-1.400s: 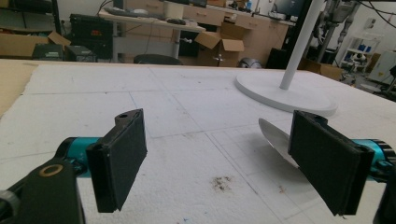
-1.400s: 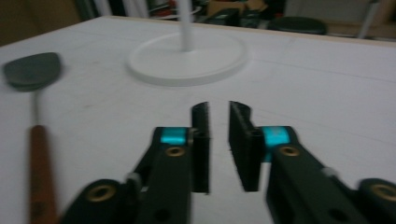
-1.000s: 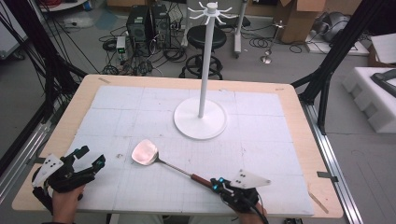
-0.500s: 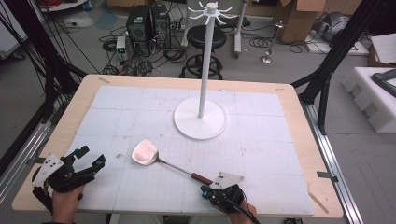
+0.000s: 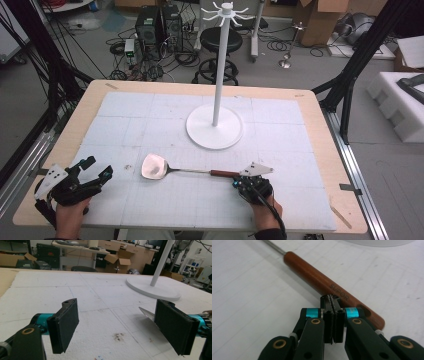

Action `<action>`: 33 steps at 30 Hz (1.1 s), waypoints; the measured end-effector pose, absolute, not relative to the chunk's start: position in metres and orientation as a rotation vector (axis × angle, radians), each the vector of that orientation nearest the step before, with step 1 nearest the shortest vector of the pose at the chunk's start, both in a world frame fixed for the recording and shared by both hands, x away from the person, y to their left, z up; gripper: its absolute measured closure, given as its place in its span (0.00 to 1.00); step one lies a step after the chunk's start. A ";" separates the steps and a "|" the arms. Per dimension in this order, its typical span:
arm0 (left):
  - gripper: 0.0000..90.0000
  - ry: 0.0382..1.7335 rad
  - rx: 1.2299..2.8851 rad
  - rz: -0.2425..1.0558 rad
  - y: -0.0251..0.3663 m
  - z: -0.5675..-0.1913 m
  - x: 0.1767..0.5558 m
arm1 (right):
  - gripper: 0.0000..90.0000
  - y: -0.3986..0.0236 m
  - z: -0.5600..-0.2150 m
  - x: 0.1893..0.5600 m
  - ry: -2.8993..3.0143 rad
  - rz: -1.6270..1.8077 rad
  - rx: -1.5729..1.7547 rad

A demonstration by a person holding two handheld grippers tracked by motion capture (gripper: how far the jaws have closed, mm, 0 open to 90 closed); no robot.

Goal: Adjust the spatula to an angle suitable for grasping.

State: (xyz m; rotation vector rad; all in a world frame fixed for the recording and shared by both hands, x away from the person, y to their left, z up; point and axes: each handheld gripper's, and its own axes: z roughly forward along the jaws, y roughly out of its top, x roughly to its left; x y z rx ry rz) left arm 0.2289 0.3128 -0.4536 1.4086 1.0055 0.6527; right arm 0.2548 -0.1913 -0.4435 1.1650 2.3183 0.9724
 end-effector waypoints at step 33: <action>0.24 1.031 1.407 0.611 0.315 -0.454 0.232 | 0.99 -0.036 -0.434 0.325 2.595 0.962 0.945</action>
